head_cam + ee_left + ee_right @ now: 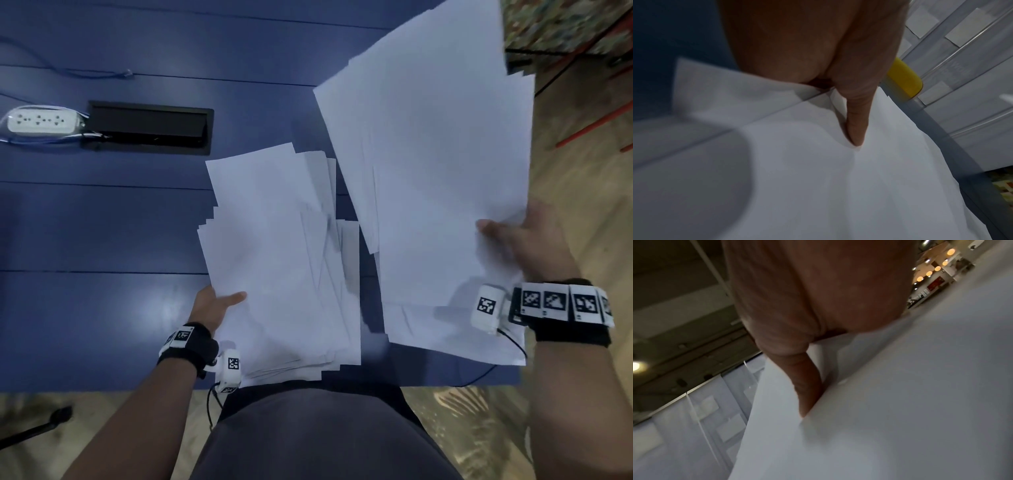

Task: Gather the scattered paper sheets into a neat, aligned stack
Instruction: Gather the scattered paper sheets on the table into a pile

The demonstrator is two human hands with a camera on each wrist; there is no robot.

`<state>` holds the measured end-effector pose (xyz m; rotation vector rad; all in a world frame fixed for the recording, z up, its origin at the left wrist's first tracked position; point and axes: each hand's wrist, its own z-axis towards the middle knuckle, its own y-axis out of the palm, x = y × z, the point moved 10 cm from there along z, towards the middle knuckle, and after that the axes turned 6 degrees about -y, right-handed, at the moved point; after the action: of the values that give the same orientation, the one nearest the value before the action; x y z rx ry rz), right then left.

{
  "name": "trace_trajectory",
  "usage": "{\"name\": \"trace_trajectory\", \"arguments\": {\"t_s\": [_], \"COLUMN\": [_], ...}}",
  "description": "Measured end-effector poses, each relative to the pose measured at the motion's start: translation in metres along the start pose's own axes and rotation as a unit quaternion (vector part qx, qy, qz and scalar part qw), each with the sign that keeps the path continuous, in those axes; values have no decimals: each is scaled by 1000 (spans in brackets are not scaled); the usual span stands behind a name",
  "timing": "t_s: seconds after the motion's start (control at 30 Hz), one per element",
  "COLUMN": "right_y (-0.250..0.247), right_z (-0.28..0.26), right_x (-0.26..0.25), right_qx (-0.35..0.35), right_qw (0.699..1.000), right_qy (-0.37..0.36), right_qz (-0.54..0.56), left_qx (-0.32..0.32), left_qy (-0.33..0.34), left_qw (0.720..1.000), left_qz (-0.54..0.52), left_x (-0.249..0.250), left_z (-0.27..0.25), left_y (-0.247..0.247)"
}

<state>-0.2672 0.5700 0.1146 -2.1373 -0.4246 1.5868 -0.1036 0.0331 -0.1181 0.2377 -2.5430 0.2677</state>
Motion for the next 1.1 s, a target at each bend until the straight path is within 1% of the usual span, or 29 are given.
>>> {"name": "trace_trajectory", "arguments": {"t_s": [0.07, 0.13, 0.17, 0.23, 0.3, 0.37, 0.4, 0.47, 0.5, 0.53, 0.6, 0.67, 0.7, 0.77, 0.83, 0.93, 1.0, 1.1], "right_y": [14, 47, 67, 110, 155, 197, 213, 239, 249, 254, 258, 259, 259, 251, 239, 202, 160, 100], "right_z": [-3, -5, -5, -6, -14, -28, -35, -45, -50, -56, -64, -66, -64, -58, -54, -37, -19, 1], "right_x": [-10, -13, -9, 15, 43, 69, 84, 109, 114, 111, 102, 93, 93, 94, 97, 93, 83, 47], "right_qx": [-47, -131, -174, -233, -290, -344, -372, -412, -422, -432, -443, -450, -450, -437, -440, -408, -355, -269], "right_qw": [995, 983, 978, 967, 952, 933, 921, 899, 892, 884, 870, 864, 866, 870, 870, 887, 909, 946], "right_qy": [14, 27, 31, 57, 87, 103, 113, 114, 119, 123, 111, 83, 69, 69, 73, 89, 90, 50], "right_qz": [85, 127, 113, 82, 53, 2, -31, -96, -113, -128, -187, -211, -208, -220, -213, -197, -198, -175], "left_qx": [-1, -3, -3, -4, -1, -1, 0, -2, 5, 20, 53, 88, 103, 122, 128, 125, 116, 101], "left_qy": [-1, -3, -8, -18, -26, -34, -50, -100, -113, -106, -70, -40, -44, -59, -63, -60, -67, -84], "left_qw": [1000, 1000, 1000, 1000, 1000, 998, 997, 989, 986, 985, 991, 994, 993, 990, 989, 990, 991, 991], "left_qz": [-1, -1, -2, -9, -16, -46, -66, -105, -126, -135, -103, -50, -43, -44, -44, -35, -23, -5], "left_x": [1, 0, -2, -4, -6, -7, -12, -23, -26, -25, -18, -13, -18, -27, -28, -27, -29, -42], "left_z": [1, 2, 2, 2, 1, 0, -1, -6, -7, -7, -7, -3, 2, 10, 12, 16, 17, 31], "left_y": [0, 0, -1, -2, -3, -5, -5, -3, -1, -2, -6, -12, -14, -16, -15, -12, -13, -17]}}
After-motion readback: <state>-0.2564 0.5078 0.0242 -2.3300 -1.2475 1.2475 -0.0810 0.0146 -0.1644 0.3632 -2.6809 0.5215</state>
